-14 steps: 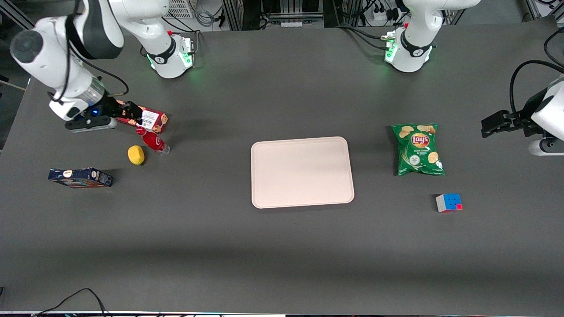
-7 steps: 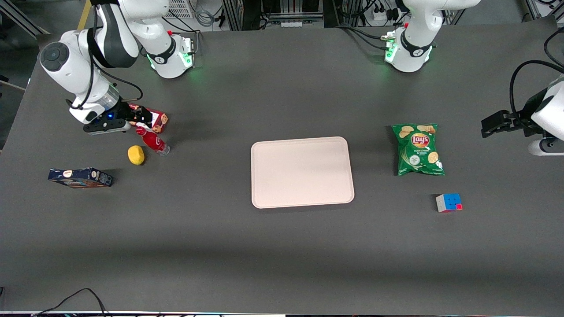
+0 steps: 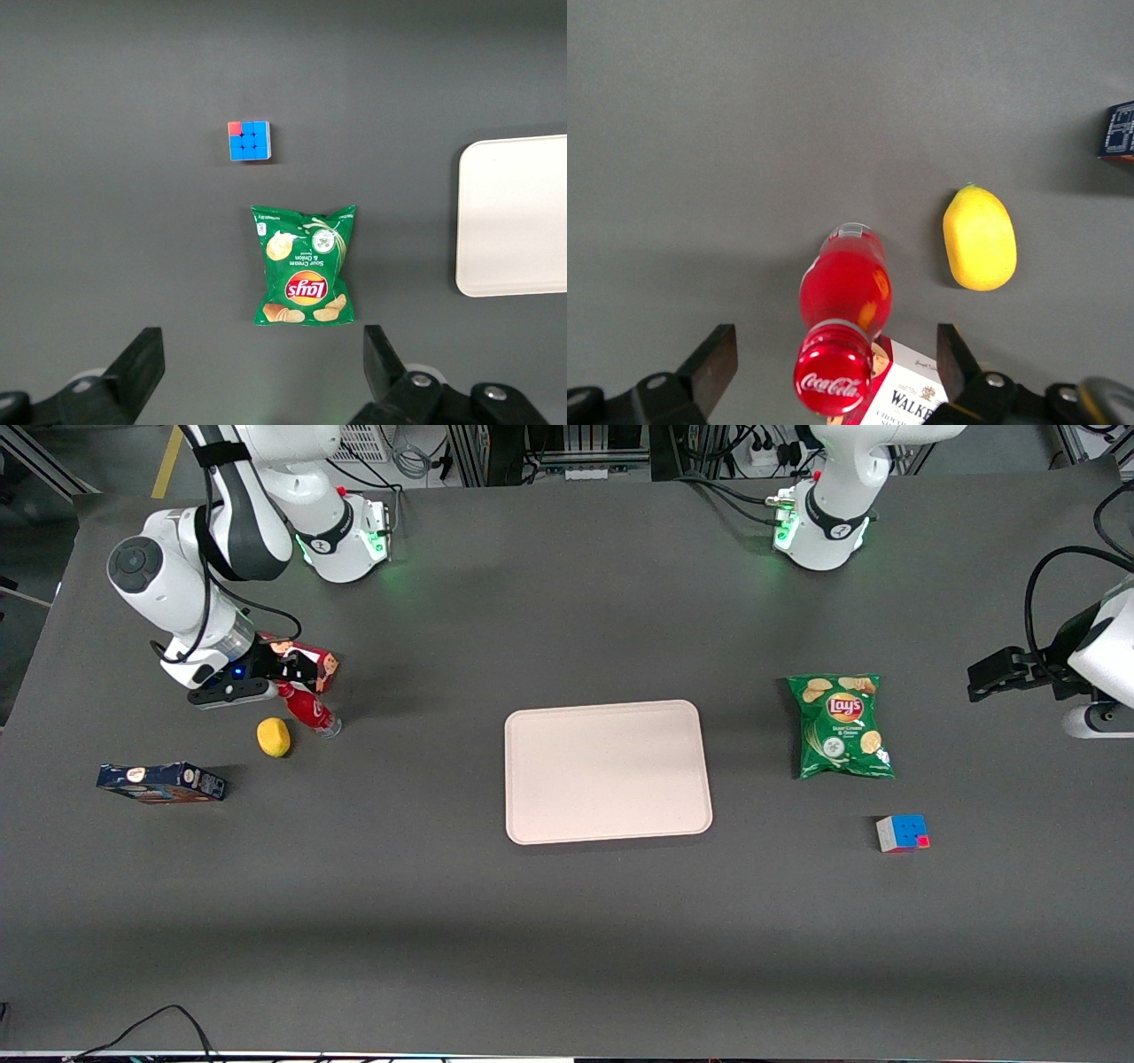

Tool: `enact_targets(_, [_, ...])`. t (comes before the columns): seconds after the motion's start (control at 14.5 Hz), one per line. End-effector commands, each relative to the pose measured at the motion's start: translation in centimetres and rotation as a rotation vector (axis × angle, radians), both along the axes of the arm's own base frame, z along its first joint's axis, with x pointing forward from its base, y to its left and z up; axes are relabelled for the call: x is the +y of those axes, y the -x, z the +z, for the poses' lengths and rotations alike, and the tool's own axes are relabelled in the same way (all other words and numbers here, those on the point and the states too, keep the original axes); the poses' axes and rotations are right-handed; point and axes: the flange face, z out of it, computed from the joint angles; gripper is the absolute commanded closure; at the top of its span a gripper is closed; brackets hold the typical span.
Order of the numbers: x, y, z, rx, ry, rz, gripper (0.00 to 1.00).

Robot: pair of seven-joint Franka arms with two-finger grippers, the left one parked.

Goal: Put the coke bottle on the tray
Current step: 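Lower the right gripper around the bottle cap and close it, then lift the bottle and carry it over the white tray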

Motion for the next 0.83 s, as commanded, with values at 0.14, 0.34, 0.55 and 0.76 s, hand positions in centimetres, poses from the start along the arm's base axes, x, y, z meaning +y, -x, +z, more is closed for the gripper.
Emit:
enact_targets(0.14, [-0.4, -0.1, -0.3, -0.008, -0.003, 0.052, 0.31])
enact_targets(0.34, [-0.4, -0.2, -0.1, -0.011, -0.003, 0.052, 0.74])
enact_targets(0.55, [-0.4, -0.2, 0.6, -0.025, -0.004, 0.051, 1.0])
enact_targets(0.76, [-0.3, -0.3, 2.7, -0.043, -0.005, 0.051, 1.0])
